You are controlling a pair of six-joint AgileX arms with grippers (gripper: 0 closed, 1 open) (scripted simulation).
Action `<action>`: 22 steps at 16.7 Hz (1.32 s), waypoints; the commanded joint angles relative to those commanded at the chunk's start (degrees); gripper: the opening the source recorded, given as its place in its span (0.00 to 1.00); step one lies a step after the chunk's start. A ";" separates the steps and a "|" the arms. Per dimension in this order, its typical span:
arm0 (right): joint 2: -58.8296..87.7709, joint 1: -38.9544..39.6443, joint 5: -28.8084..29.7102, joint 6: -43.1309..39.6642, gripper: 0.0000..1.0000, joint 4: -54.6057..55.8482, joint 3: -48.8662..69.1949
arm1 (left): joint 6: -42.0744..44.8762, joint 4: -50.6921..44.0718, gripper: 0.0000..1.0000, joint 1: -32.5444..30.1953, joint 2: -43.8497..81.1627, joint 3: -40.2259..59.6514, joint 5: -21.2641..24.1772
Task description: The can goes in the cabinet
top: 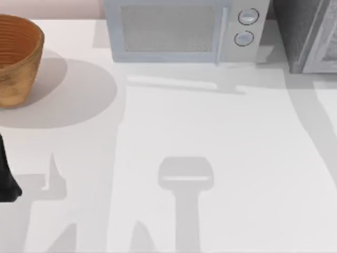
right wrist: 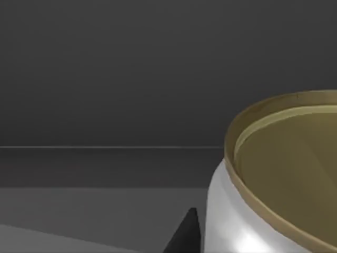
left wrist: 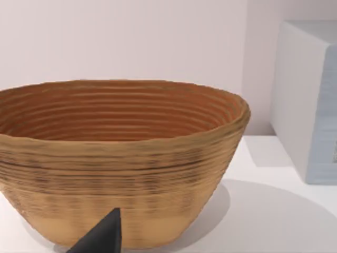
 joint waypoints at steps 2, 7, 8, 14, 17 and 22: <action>3.08 -0.23 -0.26 -0.03 0.00 -1.12 3.20 | 0.00 0.00 1.00 0.00 0.00 0.00 0.00; 17.29 -1.64 -1.34 -0.15 0.00 -6.15 21.44 | 0.00 0.00 1.00 0.00 0.00 0.00 0.00; 20.61 -2.01 -1.62 -0.16 0.00 -7.27 26.33 | 0.00 0.00 1.00 0.00 0.00 0.00 0.00; 37.86 -4.09 -3.42 -0.12 0.00 -12.95 51.63 | 0.00 0.00 1.00 0.00 0.00 0.00 0.00; 42.26 -4.67 -3.98 -0.10 0.00 -14.37 57.09 | 0.00 0.00 1.00 0.00 0.00 0.00 0.00; 42.88 -4.76 -4.05 -0.10 0.00 -14.56 57.78 | 0.00 0.00 1.00 0.00 0.00 0.00 0.00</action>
